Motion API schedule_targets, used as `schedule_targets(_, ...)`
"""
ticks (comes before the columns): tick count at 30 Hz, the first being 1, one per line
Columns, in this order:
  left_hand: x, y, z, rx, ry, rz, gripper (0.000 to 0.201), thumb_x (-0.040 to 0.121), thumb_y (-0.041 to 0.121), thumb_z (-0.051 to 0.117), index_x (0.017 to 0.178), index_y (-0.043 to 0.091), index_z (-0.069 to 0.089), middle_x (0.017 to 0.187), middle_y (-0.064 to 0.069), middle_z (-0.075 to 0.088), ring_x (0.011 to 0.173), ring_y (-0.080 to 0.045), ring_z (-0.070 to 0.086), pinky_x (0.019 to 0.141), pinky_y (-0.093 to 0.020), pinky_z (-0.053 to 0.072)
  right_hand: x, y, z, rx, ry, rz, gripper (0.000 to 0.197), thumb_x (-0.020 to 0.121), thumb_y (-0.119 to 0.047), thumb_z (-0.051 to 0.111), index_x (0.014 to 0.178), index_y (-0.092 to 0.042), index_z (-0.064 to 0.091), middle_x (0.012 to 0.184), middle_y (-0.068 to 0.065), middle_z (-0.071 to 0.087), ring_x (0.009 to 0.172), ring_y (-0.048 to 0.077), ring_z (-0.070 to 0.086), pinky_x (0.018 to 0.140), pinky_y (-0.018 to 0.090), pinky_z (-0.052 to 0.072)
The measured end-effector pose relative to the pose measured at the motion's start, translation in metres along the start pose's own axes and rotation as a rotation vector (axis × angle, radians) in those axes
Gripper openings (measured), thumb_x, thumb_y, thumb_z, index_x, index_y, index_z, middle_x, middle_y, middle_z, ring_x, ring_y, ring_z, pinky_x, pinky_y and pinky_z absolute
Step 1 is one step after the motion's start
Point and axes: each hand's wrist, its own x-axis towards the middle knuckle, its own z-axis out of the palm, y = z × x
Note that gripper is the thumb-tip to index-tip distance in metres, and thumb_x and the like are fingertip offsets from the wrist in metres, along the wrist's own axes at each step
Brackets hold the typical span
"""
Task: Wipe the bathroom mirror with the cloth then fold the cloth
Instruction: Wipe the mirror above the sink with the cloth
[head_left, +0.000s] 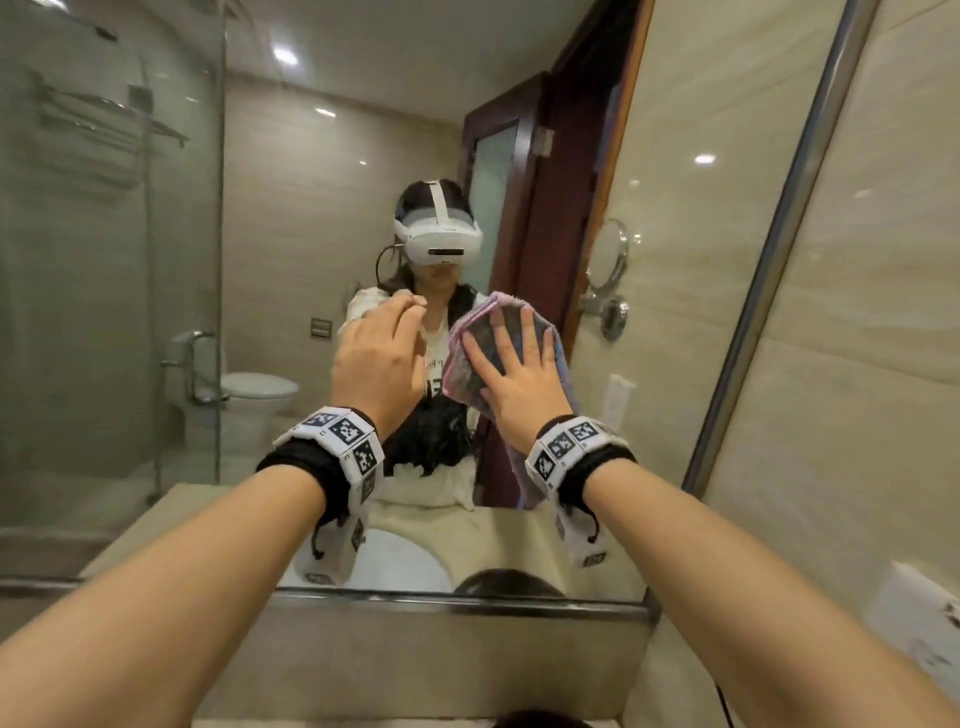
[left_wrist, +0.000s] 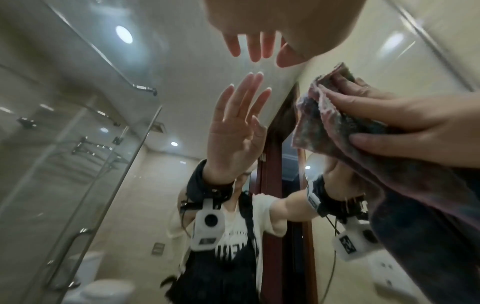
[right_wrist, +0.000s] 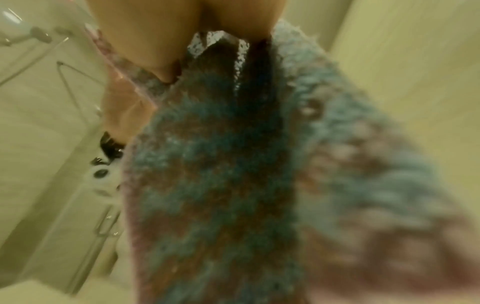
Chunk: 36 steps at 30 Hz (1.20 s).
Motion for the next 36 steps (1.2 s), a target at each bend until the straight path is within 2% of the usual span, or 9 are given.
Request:
schedule_targets(3,-0.046,-0.004,0.014,0.0,-0.1,-0.031,0.045,0.072,0.016,0.044,0.112,0.004,0.06,0.119,-0.016,0.061,0.097,-0.034,0.061,0.083,-0.041,0.049,-0.038,-0.025,0.047,-0.044,-0.043,-0.05,0.091,0.069,-0.028,0.076,0.144,-0.027,0.025,0.151,0.015,0.033,0.141,0.043,0.012,0.105,0.062,0.006)
schedule_targets(7,-0.1,-0.01,0.028,0.018,-0.185,-0.05,0.044,0.069,0.017,0.044,0.108,0.006,0.059,0.113,-0.015,0.062,0.095,-0.033,0.062,0.079,-0.04,0.05,-0.1,-0.059,0.1,-0.073,-0.361,-0.31,0.092,0.075,-0.018,0.065,0.149,-0.029,0.011,0.16,0.006,0.005,0.144,0.039,-0.01,0.108,0.053,-0.01)
schedule_targets(10,-0.139,-0.016,0.03,0.069,-0.224,-0.078,0.046,0.07,0.017,0.041,0.109,0.004,0.061,0.111,-0.016,0.063,0.094,-0.032,0.062,0.079,-0.038,0.05,-0.14,-0.079,0.148,-0.159,-0.456,-0.494,0.071,0.068,-0.03,0.064,0.136,-0.028,0.045,0.144,0.003,0.046,0.136,0.034,0.022,0.113,0.053,0.009)
schedule_targets(13,-0.177,-0.027,0.025,0.121,-0.316,-0.115,0.047,0.068,0.017,0.04,0.107,0.005,0.063,0.109,-0.015,0.064,0.092,-0.03,0.062,0.077,-0.035,0.049,-0.161,-0.096,0.179,-0.14,-0.42,-0.532,0.057,0.072,-0.028,0.044,0.128,-0.028,0.057,0.136,0.002,0.056,0.133,0.031,0.026,0.114,0.05,-0.001)
schedule_targets(16,-0.199,-0.04,0.014,0.192,-0.38,-0.15,0.042,0.068,0.014,0.047,0.106,0.006,0.064,0.106,-0.013,0.065,0.086,-0.03,0.063,0.074,-0.033,0.047,-0.146,-0.087,0.164,-0.071,-0.289,-0.529,0.051,0.085,-0.035,0.035,0.132,-0.026,0.052,0.141,0.003,0.051,0.137,0.031,0.022,0.117,0.042,-0.013)
schedule_targets(20,-0.177,-0.046,-0.003,0.219,-0.358,-0.166,0.047,0.068,0.018,0.038,0.107,0.005,0.06,0.108,-0.016,0.064,0.09,-0.031,0.063,0.075,-0.037,0.05,-0.065,-0.053,0.091,0.003,0.029,-0.264,0.057,0.089,-0.039,0.029,0.144,-0.025,0.034,0.153,0.012,0.031,0.141,0.04,0.021,0.115,0.045,-0.011)
schedule_targets(25,-0.145,-0.042,-0.029,0.227,-0.279,-0.171,0.048,0.067,0.017,0.039,0.108,0.005,0.061,0.109,-0.014,0.063,0.089,-0.031,0.061,0.074,-0.036,0.049,-0.011,-0.051,0.045,0.033,0.067,-0.186,0.065,0.087,-0.043,0.01,0.15,-0.027,0.011,0.159,0.014,0.005,0.144,0.044,-0.001,0.114,0.051,-0.008)
schedule_targets(32,-0.199,-0.073,-0.048,0.278,-0.335,-0.239,0.047,0.068,0.017,0.037,0.107,0.005,0.062,0.106,-0.012,0.064,0.086,-0.03,0.062,0.074,-0.035,0.046,-0.055,-0.111,0.141,0.017,0.055,-0.666,0.089,0.078,-0.054,0.036,0.15,-0.023,-0.006,0.158,0.007,-0.013,0.143,0.03,-0.024,0.114,0.045,-0.016)
schedule_targets(36,-0.237,-0.099,-0.062,0.279,-0.353,-0.289,0.044,0.069,0.016,0.039,0.107,0.007,0.061,0.106,-0.01,0.063,0.095,-0.025,0.059,0.078,-0.034,0.044,-0.078,-0.143,0.175,0.0,-0.198,-0.842,0.105,0.068,-0.069,0.034,0.15,-0.017,-0.009,0.157,0.008,-0.02,0.144,0.032,-0.02,0.116,0.045,-0.017)
